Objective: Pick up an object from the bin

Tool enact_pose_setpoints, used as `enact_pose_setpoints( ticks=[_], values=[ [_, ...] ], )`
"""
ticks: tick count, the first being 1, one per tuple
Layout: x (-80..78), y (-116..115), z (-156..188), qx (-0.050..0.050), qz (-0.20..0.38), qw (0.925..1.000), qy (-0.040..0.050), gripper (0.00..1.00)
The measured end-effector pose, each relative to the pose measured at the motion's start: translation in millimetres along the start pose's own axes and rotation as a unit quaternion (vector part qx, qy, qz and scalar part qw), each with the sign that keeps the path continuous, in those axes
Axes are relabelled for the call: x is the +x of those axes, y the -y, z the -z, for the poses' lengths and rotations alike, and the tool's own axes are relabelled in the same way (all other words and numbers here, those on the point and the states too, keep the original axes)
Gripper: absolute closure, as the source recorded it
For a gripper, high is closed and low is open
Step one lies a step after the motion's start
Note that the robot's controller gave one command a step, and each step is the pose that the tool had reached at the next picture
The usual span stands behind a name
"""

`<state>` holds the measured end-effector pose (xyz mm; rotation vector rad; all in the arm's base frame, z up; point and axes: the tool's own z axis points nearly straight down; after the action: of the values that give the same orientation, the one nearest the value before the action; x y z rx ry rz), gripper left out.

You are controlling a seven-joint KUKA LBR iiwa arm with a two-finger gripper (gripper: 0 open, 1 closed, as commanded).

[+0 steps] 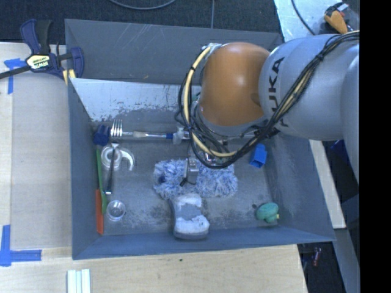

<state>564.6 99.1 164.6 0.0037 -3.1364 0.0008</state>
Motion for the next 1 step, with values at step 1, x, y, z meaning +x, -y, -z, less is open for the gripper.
enact_pose_setpoints(
  ticks=[1],
  values=[
    [-2.1, 0.5, 4.2, -0.001, -0.001, 1.0000, 0.0041, 0.00]
  ],
)
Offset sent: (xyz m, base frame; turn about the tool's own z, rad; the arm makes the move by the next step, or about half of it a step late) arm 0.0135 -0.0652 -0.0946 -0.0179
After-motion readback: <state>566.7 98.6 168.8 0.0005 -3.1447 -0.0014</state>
